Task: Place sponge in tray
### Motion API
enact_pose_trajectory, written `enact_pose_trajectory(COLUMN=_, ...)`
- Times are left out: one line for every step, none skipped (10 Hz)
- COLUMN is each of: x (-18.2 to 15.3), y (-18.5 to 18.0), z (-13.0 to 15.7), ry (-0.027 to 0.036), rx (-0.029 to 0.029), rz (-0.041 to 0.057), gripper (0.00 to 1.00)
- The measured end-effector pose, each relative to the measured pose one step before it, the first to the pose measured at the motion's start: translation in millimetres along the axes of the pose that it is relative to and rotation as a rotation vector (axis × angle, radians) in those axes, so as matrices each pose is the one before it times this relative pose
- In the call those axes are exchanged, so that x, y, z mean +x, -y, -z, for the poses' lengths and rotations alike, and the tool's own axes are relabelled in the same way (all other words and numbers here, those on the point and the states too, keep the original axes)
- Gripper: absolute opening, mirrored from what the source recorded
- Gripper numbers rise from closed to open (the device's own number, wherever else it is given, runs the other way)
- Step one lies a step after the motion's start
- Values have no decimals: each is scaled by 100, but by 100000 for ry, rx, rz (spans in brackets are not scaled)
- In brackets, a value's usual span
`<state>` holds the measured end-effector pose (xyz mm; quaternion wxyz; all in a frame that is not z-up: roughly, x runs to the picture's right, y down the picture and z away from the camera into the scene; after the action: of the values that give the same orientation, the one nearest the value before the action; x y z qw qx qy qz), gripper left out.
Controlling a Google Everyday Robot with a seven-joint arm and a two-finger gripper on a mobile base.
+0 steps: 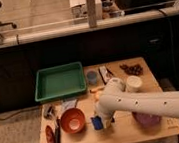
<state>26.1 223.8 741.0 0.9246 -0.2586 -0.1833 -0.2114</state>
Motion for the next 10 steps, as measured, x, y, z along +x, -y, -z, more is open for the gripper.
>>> enact_pose_trajectory(x=-479, y=526, z=113, ry=-270, rx=-86, rz=1444, gripper=3)
enact_pose_trajectory(x=-385, y=450, z=156, ry=-328, rx=-43, rz=975, gripper=3)
enact_pose_trajectory(x=-360, y=406, z=102, ry=-42, rx=179, rz=772, gripper=3)
enact_pose_trajectory(x=-265, y=465, z=174, ry=-337, rx=184, rz=1053, gripper=3)
enact_pose_trajectory(x=-134, y=238, z=169, ry=-397, rx=-101, rz=1088, gripper=3)
enact_pose_trajectory(x=-765, y=665, z=110, ry=-98, rx=-261, rz=2504, gripper=3)
enact_pose_trajectory(x=-243, y=282, z=113, ry=-175, rx=20, rz=1009, gripper=3)
enact_pose_trajectory(x=-226, y=252, z=215, ry=-194, rx=105, rz=850, gripper=3)
enact_pose_trajectory(x=-385, y=333, z=89, ry=-211, rx=-9, rz=1414, gripper=3)
enact_pose_trajectory(x=-219, y=335, z=127, ry=-126, rx=245, rz=953, gripper=3)
